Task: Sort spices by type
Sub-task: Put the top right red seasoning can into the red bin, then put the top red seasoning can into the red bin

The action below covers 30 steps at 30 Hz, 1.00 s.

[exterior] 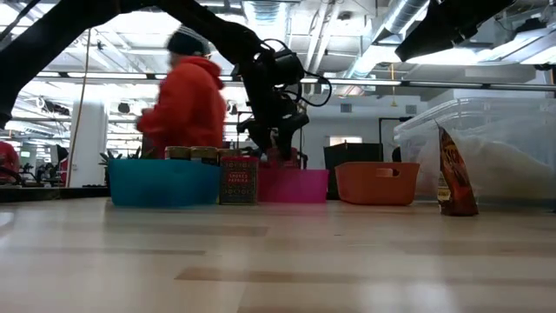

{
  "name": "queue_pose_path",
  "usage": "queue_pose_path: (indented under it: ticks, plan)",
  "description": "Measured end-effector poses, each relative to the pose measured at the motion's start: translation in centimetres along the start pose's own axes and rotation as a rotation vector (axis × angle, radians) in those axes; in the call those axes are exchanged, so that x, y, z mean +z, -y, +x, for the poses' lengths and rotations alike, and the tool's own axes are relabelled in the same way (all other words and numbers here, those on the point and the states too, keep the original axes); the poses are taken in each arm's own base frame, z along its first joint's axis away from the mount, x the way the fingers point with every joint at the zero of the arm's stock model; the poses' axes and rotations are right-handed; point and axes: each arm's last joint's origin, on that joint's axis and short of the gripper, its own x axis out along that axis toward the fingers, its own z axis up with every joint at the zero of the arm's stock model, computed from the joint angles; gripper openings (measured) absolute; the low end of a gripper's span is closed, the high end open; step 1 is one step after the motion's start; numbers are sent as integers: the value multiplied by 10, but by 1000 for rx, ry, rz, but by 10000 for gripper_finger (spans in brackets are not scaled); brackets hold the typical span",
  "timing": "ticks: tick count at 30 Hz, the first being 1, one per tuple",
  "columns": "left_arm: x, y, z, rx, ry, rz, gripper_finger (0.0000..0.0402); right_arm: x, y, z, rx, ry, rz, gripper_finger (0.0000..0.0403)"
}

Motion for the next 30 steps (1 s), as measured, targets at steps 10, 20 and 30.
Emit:
queue_pose_path:
  ticks: [10,20,30]
  plan:
    - [-3,0,0,5,-24,-45,235,0,0,0,1,0,4,303]
    - [4,-2,-11,3,-7,92,295,0,0,0,2,0,4,303]
    - [-11,35,-118,-228,-5,534,278,-1,0,0,1,-6,-7,303]
